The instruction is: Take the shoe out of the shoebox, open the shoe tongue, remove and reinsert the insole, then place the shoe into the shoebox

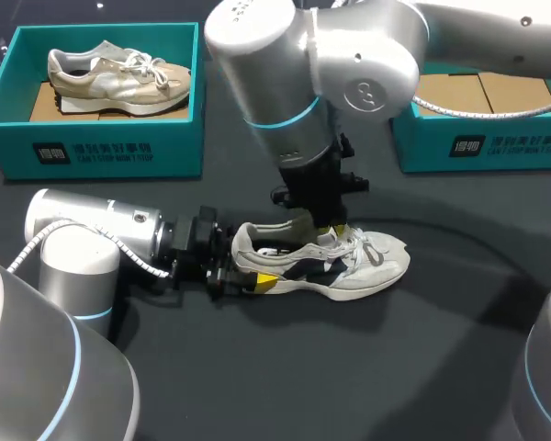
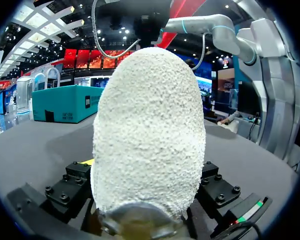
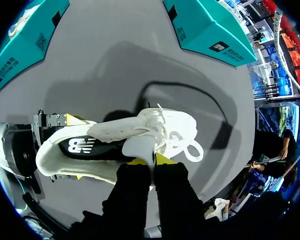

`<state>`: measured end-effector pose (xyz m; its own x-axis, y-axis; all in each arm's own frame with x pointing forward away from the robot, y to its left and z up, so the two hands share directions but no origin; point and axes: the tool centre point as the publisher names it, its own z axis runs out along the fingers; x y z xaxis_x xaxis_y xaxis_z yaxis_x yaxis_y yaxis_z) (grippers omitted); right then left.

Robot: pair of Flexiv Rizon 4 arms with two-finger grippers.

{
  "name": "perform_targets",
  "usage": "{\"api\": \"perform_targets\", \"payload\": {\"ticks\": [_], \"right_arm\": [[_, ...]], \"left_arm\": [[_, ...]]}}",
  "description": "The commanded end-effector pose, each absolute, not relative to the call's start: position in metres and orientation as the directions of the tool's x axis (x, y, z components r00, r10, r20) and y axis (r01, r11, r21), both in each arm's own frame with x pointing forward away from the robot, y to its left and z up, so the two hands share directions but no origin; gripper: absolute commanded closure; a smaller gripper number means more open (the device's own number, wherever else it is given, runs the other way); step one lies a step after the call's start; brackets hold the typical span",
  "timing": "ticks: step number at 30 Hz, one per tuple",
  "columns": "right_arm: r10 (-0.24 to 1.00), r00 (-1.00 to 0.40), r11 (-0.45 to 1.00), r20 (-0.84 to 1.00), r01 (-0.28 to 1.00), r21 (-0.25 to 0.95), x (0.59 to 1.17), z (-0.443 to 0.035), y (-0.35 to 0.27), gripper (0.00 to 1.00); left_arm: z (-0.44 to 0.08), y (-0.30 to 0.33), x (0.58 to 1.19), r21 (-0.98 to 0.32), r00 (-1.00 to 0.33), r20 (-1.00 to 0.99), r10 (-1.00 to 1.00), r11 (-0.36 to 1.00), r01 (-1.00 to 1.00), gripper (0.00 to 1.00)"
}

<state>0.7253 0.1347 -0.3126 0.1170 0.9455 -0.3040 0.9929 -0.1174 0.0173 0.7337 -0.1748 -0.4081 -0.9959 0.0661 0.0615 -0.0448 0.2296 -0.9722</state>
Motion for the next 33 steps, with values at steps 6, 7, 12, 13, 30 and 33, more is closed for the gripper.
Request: {"api": "perform_targets", "payload": {"ticks": [6,7,12,13,30,33], "right_arm": [[0.95,0.121,-0.122,-0.288,0.992,0.012,0.722,-0.31,0.125,1.0],[0.944,0.131,-0.135,-0.302,0.991,0.007,0.721,-0.308,0.119,1.0],[0.952,0.144,-0.154,-0.27,0.988,-0.016,0.714,-0.305,0.096,1.0],[0.956,0.147,-0.154,-0.255,0.988,-0.008,0.713,-0.305,0.093,1.0],[0.959,0.162,-0.17,-0.232,0.985,-0.014,0.722,-0.315,0.069,1.0],[0.956,0.167,-0.179,-0.242,0.983,-0.029,0.725,-0.319,0.064,1.0]], "left_arm": [[-0.409,-0.173,0.733,-0.972,-0.996,0.061,0.065,0.23,-0.044,1.0],[-0.409,-0.173,0.733,-0.972,-0.996,0.061,0.065,0.23,-0.044,1.0],[-0.409,-0.173,0.733,-0.972,-0.996,0.061,0.065,0.23,-0.044,1.0],[-0.409,-0.173,0.733,-0.972,-0.996,0.061,0.065,0.23,-0.044,1.0],[-0.409,-0.173,0.733,-0.972,-0.996,0.061,0.065,0.23,-0.044,1.0],[-0.409,-0.173,0.733,-0.972,-0.996,0.061,0.065,0.23,-0.044,1.0]]}}
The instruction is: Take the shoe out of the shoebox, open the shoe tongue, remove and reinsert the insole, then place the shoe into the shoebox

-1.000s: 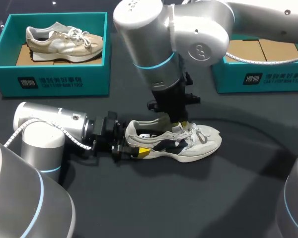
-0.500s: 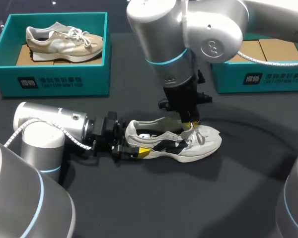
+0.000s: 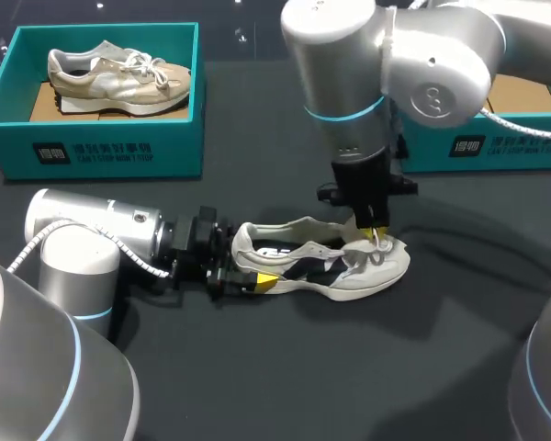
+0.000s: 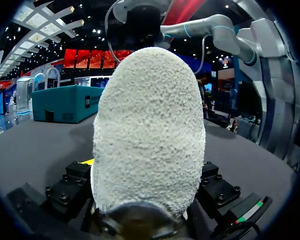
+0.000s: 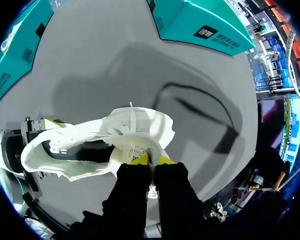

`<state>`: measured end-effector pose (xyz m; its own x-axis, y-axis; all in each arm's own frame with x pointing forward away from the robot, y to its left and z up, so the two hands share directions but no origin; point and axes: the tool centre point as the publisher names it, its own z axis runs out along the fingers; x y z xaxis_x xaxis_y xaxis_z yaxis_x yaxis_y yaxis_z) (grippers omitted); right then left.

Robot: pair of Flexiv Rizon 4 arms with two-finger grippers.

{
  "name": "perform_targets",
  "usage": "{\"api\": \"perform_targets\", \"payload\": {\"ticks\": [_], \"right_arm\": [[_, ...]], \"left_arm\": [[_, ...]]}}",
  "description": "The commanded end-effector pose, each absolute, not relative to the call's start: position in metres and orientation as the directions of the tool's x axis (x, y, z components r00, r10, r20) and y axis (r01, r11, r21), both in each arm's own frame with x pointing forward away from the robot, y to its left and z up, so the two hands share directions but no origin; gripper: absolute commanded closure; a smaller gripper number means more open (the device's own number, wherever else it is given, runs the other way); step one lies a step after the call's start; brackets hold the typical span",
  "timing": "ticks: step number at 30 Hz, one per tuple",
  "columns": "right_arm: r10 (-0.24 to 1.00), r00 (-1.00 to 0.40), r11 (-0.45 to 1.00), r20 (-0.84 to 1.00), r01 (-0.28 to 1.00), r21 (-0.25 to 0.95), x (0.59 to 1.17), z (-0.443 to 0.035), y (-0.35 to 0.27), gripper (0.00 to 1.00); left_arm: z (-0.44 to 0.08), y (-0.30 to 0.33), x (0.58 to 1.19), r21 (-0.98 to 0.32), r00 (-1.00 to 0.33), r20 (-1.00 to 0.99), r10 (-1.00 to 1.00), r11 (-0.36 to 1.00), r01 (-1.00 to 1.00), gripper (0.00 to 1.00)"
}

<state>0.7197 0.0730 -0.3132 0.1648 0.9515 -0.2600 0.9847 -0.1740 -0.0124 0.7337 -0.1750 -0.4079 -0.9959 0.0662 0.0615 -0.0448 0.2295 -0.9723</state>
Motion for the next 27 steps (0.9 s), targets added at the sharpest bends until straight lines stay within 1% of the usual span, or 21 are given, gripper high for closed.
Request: {"api": "perform_targets", "payload": {"ticks": [1,12,17,18,21,22,25,27], "right_arm": [[0.954,0.169,-0.182,-0.247,0.983,-0.032,0.726,-0.321,0.063,1.0],[0.944,0.142,-0.166,-0.299,0.985,-0.056,0.74,-0.339,0.049,1.0],[0.945,0.139,-0.168,-0.295,0.983,-0.074,0.742,-0.346,0.048,1.0],[0.945,0.14,-0.17,-0.295,0.982,-0.08,0.743,-0.348,0.048,0.87],[0.947,0.14,-0.173,-0.288,0.981,-0.092,0.743,-0.352,0.049,0.67],[0.948,0.14,-0.173,-0.286,0.98,-0.094,0.743,-0.353,0.049,0.62],[0.948,0.143,-0.179,-0.285,0.978,-0.103,0.743,-0.354,0.049,0.53],[0.946,0.148,-0.185,-0.288,0.977,-0.107,0.743,-0.356,0.047,0.5]], "left_arm": [[-0.409,-0.173,0.733,-0.972,-0.996,0.061,0.065,0.23,-0.044,1.0],[-0.409,-0.173,0.733,-0.972,-0.996,0.061,0.065,0.23,-0.044,1.0],[-0.409,-0.173,0.733,-0.972,-0.996,0.061,0.065,0.23,-0.044,1.0],[-0.409,-0.173,0.733,-0.972,-0.996,0.061,0.065,0.23,-0.044,1.0],[-0.409,-0.173,0.733,-0.972,-0.996,0.061,0.065,0.23,-0.044,1.0],[-0.409,-0.173,0.733,-0.972,-0.996,0.061,0.065,0.23,-0.044,1.0],[-0.409,-0.173,0.733,-0.972,-0.996,0.061,0.065,0.23,-0.044,1.0],[-0.409,-0.173,0.733,-0.972,-0.996,0.061,0.065,0.23,-0.044,1.0]]}}
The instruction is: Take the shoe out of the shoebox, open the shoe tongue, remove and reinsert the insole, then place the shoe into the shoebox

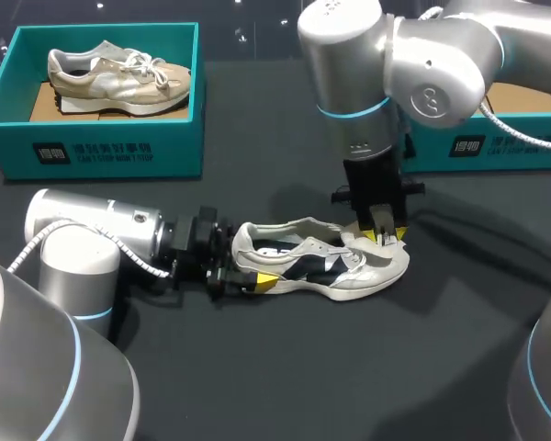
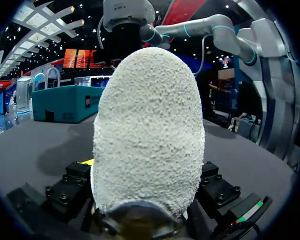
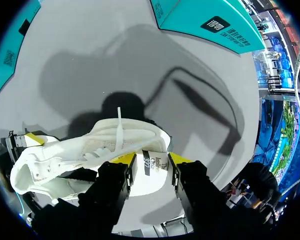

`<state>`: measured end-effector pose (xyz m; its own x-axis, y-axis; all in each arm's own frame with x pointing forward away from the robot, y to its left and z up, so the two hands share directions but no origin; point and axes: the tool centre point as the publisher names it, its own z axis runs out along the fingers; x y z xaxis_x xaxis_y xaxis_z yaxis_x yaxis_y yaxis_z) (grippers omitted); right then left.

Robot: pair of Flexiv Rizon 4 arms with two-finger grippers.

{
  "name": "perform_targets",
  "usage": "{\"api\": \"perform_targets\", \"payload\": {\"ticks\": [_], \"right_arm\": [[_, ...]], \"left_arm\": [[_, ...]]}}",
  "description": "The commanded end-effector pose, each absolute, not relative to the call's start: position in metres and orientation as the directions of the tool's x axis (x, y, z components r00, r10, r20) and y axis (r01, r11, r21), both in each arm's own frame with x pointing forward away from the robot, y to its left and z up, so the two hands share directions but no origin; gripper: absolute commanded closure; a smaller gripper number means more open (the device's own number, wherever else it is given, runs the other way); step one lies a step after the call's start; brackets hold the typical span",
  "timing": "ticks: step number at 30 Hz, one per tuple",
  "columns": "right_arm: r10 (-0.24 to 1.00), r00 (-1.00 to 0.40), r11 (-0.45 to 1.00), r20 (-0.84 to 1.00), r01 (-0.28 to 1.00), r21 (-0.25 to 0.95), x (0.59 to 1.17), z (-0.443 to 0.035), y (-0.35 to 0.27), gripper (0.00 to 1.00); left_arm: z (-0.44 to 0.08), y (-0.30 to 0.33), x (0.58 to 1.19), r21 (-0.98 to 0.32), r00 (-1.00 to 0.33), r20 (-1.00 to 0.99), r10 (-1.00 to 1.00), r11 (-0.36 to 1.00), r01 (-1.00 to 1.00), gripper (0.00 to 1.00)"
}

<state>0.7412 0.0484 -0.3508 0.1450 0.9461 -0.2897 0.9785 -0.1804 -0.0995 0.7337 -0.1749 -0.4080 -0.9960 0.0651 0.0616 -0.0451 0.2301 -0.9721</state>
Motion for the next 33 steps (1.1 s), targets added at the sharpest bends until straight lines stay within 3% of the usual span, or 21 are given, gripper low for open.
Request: {"api": "perform_targets", "payload": {"ticks": [1,9,18,33], "right_arm": [[0.945,0.153,-0.191,-0.288,0.976,-0.107,0.743,-0.356,0.046,0.48],[0.935,0.179,-0.217,-0.306,0.971,-0.096,0.741,-0.344,0.04,0.5],[0.936,0.152,-0.166,-0.316,0.986,-0.018,0.733,-0.288,0.051,0.51],[0.933,-0.162,0.187,-0.321,0.981,0.048,0.728,-0.229,0.102,0.5]], "left_arm": [[-0.409,-0.173,0.733,-0.972,-0.996,0.061,0.065,0.23,-0.044,1.0],[-0.409,-0.173,0.733,-0.972,-0.996,0.061,0.065,0.23,-0.044,1.0],[-0.409,-0.173,0.733,-0.972,-0.996,0.061,0.065,0.23,-0.044,1.0],[-0.409,-0.173,0.733,-0.972,-0.996,0.061,0.065,0.23,-0.044,1.0]]}}
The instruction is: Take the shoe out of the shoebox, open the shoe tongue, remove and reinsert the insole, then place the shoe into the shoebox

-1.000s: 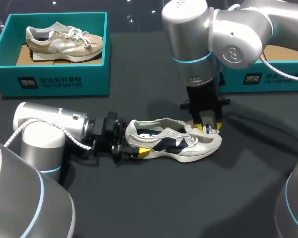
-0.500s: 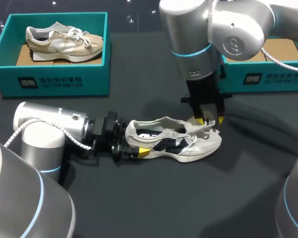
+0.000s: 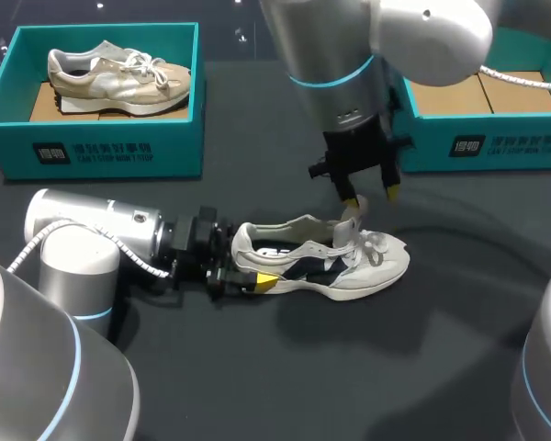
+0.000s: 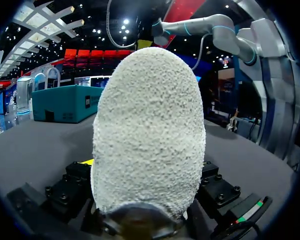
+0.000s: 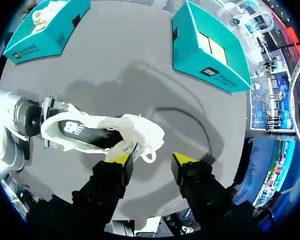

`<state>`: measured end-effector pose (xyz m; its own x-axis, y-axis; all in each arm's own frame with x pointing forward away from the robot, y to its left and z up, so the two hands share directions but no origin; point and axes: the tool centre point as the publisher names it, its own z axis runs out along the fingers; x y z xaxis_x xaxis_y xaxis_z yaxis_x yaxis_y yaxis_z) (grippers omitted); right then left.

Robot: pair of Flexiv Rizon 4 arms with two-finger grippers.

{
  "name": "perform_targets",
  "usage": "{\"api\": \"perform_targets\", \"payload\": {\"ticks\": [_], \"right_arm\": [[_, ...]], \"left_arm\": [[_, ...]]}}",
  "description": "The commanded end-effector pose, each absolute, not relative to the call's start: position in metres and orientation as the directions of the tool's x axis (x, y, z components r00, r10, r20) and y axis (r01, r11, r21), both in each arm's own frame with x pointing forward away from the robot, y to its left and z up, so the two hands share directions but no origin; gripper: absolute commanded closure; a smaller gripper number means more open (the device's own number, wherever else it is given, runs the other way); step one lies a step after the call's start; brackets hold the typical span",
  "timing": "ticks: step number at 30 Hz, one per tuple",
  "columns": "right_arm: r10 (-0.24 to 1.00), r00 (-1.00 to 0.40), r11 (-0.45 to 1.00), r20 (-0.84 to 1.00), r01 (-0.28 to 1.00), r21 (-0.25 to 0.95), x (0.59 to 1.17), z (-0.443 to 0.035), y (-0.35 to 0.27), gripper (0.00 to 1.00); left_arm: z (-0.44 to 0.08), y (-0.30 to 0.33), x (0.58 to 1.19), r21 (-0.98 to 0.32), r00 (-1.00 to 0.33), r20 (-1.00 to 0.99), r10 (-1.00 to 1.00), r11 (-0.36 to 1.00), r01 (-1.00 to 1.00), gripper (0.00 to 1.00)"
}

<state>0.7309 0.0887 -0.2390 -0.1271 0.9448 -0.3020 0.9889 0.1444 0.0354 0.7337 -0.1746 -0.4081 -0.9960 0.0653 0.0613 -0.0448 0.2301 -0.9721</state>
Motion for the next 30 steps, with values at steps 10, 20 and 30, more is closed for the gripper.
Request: {"api": "perform_targets", "payload": {"ticks": [10,20,30], "right_arm": [[0.825,-0.531,0.532,-0.193,0.845,-0.049,0.737,-0.219,0.138,0.57],[0.551,-0.824,0.828,-0.132,0.56,-0.035,0.727,-0.229,0.17,1.0],[0.439,-0.888,0.897,-0.137,0.442,0.008,0.718,-0.231,0.172,1.0]], "left_arm": [[-0.409,-0.173,0.733,-0.972,-0.996,0.061,0.065,0.23,-0.044,1.0],[-0.409,-0.173,0.733,-0.972,-0.996,0.061,0.065,0.23,-0.044,1.0],[-0.409,-0.173,0.733,-0.972,-0.996,0.061,0.065,0.23,-0.044,1.0]]}}
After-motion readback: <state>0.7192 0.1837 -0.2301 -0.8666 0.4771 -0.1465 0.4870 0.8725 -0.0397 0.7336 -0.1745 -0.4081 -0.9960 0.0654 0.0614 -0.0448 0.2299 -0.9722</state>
